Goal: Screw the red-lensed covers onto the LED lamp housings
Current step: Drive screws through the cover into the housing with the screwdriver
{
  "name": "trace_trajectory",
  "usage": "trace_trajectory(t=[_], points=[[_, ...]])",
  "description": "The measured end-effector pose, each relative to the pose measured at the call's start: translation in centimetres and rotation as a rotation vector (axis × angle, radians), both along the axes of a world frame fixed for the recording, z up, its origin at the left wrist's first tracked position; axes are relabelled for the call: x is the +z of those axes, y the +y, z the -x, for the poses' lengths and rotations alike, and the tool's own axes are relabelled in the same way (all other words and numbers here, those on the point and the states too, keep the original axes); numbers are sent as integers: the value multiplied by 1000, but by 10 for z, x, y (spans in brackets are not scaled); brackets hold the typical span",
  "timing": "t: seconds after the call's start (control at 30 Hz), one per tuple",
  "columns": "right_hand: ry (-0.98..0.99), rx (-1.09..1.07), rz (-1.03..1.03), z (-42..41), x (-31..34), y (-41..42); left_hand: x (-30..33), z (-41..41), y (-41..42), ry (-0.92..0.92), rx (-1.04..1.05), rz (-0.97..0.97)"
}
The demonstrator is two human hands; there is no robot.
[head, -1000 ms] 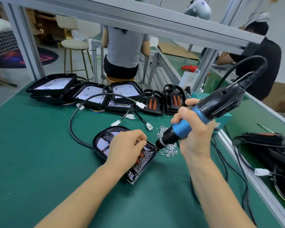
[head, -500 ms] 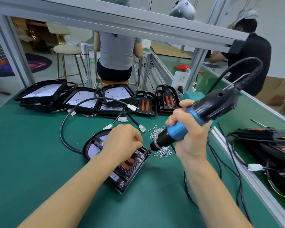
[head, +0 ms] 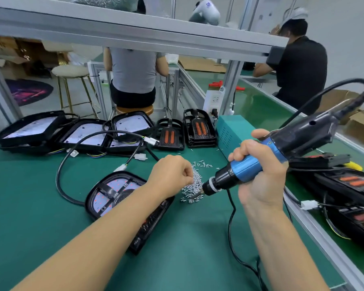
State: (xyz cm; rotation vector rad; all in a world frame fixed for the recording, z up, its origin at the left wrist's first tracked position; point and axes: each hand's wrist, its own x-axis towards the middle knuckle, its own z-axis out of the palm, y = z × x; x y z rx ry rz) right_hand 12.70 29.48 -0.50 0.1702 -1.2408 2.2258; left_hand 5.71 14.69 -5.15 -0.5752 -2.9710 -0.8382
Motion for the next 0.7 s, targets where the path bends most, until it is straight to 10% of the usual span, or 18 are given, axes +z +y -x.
trace_trajectory(t=[0.7], points=[[-16, -77, 0, 2, -16, 19, -18, 21, 11, -80, -1, 499]])
